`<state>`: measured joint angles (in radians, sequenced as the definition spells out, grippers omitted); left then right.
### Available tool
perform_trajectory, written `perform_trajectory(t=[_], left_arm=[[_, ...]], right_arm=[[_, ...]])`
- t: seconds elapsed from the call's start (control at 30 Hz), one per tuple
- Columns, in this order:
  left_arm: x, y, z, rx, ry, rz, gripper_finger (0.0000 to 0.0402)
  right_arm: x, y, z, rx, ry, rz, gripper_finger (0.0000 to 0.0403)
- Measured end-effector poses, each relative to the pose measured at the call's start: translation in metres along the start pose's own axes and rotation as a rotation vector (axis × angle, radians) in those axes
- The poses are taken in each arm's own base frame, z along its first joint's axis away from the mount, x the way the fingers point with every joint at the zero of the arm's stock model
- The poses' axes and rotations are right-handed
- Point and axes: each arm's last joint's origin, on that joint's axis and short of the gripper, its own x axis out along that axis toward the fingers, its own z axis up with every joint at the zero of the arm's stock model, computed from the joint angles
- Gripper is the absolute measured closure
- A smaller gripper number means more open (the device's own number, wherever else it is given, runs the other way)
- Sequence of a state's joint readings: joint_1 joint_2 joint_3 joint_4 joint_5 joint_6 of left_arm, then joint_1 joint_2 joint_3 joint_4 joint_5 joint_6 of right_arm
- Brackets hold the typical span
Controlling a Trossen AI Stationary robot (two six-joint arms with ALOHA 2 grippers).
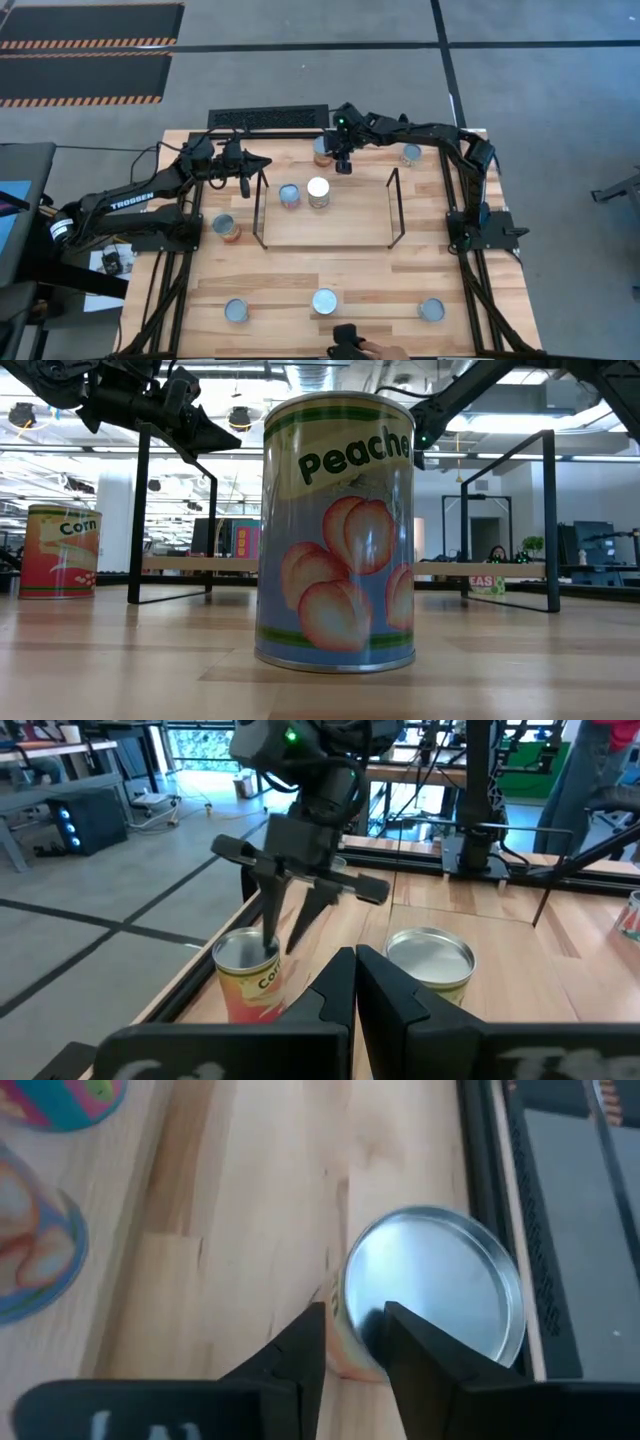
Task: Pick and place cans onto a shelf
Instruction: Put the top canned corn on the shelf
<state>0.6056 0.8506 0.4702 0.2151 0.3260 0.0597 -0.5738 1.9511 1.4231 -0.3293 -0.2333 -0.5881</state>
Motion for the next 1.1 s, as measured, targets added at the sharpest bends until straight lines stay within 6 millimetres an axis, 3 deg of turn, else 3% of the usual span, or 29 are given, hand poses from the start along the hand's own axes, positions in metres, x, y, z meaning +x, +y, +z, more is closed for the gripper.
perform_trajectory(t=[0.33,0.57,0.83,1.1], left_arm=[[0.000,0.000,0.000,0.000,0.000,0.000,0.0401],[0.000,0.000,0.000,-0.001,0.000,0.000,0.0401],[0.000,0.000,0.000,-0.001,0.000,-0.001,0.0401],[0.000,0.000,0.000,-0.001,0.000,-0.001,0.0401]], right_arm=[[-0.001,-0.002,-0.003,0.007,0.024,-0.021,0.0386],[-0.012,0.001,0.000,0.013,0.060,-0.031,0.0387],[-0.071,0.015,0.020,0.015,0.079,-0.083,0.0396],[-0.143,0.054,0.044,0.060,0.016,-0.055,0.0398]])
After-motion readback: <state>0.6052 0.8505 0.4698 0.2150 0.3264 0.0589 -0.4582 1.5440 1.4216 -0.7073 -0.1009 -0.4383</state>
